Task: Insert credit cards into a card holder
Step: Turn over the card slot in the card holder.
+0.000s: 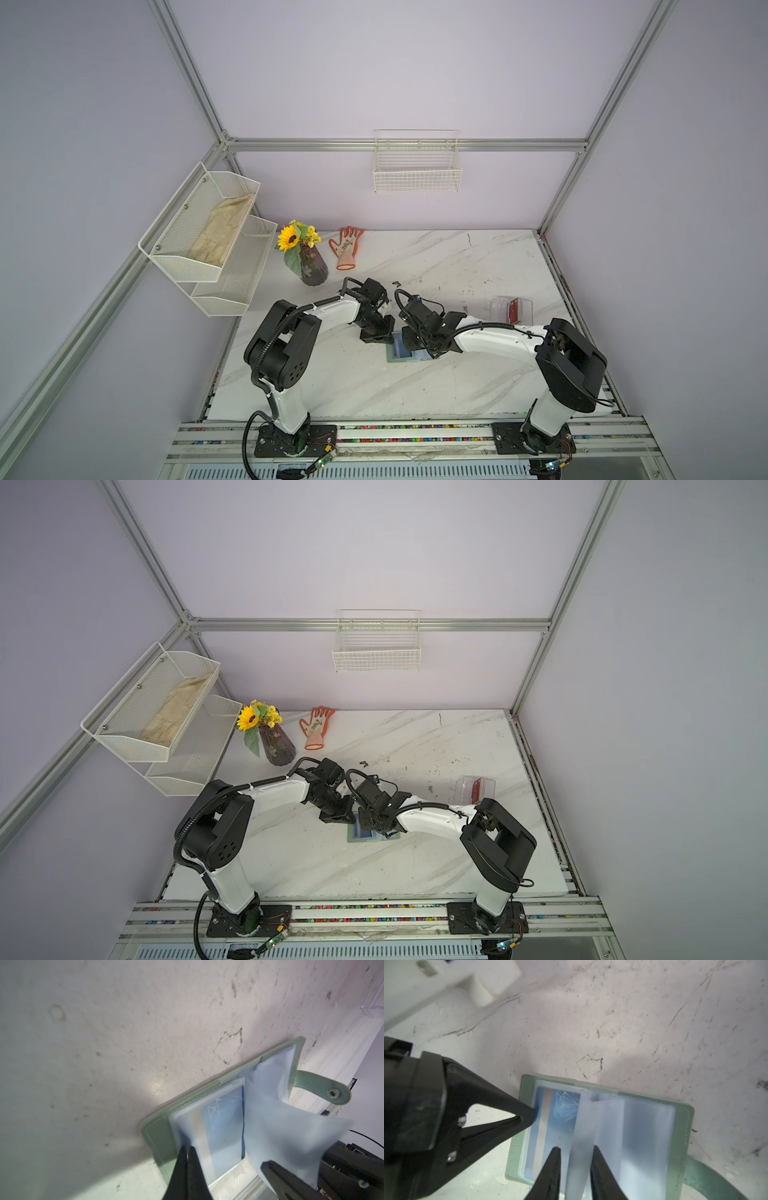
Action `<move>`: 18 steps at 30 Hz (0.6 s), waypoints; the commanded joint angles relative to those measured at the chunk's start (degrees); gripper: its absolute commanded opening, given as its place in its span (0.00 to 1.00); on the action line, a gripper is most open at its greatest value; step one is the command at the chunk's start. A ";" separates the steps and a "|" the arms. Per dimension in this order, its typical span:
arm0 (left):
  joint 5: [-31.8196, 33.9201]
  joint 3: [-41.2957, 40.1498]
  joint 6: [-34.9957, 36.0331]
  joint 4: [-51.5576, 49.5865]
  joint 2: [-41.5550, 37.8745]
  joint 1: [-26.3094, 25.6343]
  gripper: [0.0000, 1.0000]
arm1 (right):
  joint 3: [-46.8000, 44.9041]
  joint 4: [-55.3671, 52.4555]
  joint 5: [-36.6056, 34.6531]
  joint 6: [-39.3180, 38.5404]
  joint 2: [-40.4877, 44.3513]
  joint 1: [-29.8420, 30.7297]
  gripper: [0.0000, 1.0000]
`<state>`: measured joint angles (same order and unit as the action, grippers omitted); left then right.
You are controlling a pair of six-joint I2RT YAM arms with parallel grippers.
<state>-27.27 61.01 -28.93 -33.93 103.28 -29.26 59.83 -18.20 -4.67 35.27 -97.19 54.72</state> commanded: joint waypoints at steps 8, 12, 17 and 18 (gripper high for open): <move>0.33 -1.98 0.71 -0.23 -0.42 0.69 0.00 | -2.75 4.22 5.56 -0.28 -0.55 0.51 0.39; 1.18 -0.26 2.14 -2.38 -0.28 1.30 0.00 | -4.67 8.53 9.68 -0.37 -0.39 0.49 0.44; 1.79 2.52 3.72 -5.07 -0.66 2.67 0.00 | -6.32 12.23 13.53 -0.46 -1.01 0.54 0.47; 1.98 3.14 3.98 -5.56 -0.77 2.92 0.00 | -6.71 13.14 14.16 -0.46 -0.99 0.52 0.47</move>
<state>-26.22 61.19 -27.18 -37.04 103.28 -27.35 54.35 -9.10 6.20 35.07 -97.62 54.76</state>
